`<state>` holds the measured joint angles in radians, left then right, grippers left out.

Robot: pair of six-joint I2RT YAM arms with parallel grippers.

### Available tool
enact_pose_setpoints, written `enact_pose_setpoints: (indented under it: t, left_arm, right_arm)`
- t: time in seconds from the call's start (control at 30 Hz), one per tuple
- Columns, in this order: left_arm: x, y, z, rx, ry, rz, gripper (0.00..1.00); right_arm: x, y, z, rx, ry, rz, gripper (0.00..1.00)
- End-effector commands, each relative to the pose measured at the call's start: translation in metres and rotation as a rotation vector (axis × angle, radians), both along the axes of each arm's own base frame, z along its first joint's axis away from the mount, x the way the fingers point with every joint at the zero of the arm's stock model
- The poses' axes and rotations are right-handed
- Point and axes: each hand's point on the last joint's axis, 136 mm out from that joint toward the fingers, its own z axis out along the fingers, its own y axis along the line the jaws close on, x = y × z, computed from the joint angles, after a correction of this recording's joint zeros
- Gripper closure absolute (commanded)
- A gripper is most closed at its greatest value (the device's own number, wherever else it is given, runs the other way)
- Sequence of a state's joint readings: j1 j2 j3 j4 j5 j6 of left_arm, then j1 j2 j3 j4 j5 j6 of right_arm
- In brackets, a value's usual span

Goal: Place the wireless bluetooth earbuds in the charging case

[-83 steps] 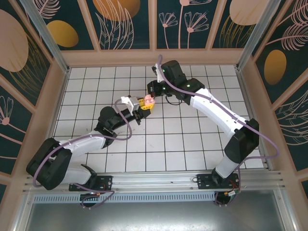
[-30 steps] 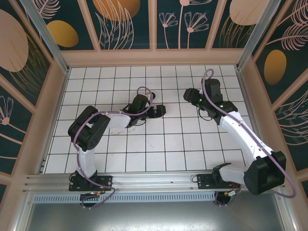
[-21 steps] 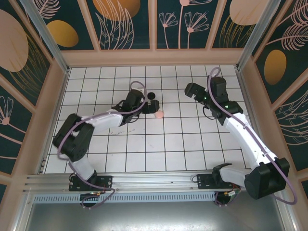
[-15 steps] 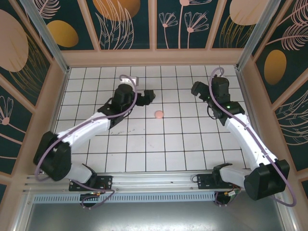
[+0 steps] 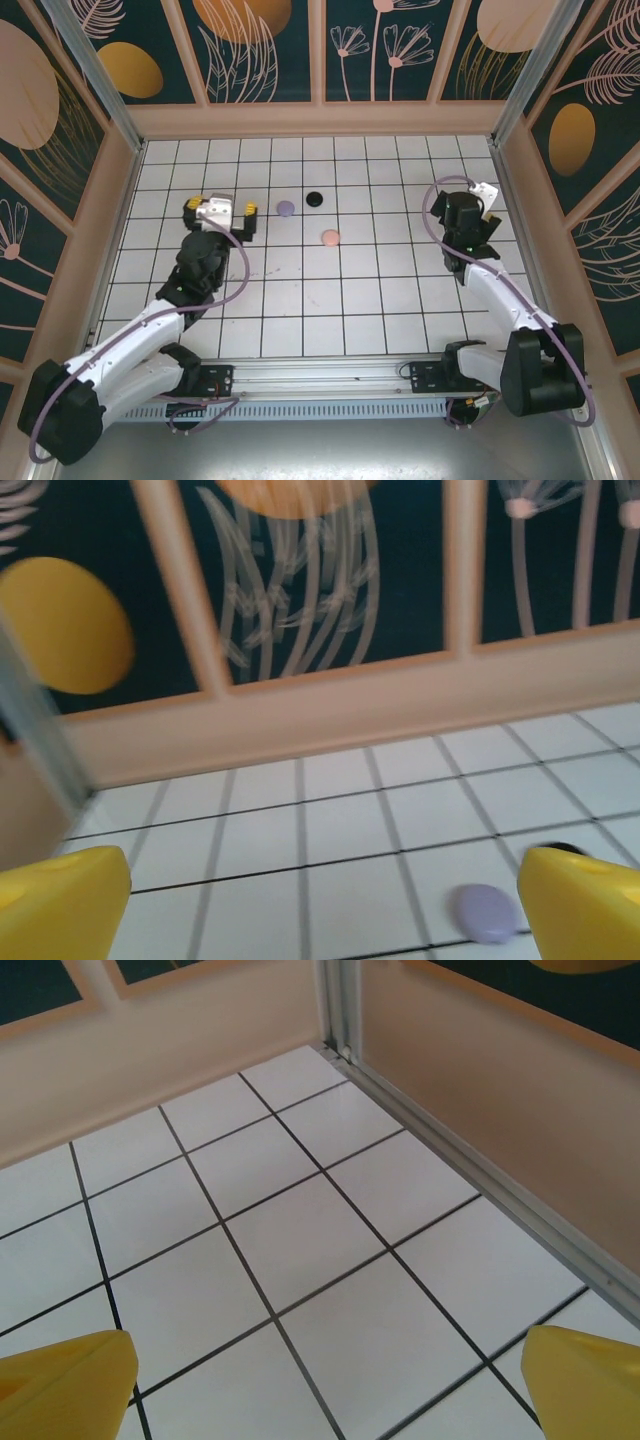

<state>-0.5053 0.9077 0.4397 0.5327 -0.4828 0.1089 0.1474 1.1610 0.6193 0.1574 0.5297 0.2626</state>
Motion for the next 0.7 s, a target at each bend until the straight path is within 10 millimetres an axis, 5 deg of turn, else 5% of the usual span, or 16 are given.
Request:
enact_pose_setpoints:
  t: [0.0,0.5,0.67]
  left_arm:
    - [-0.007,0.035,0.018,-0.023,-0.125,0.086,0.01]
    - [0.009,0.075,-0.082,-0.051,-0.088,0.109,0.01]
    - [0.015,0.08,-0.097,-0.088,-0.065,0.079,0.01]
  right_arm:
    - [0.011,0.002,0.01,-0.039,-0.135,0.039,0.01]
    - [0.01,0.01,-0.039,-0.126,-0.214,0.18,0.01]
    - [0.001,0.014,-0.037,-0.129,-0.289,0.249,0.01]
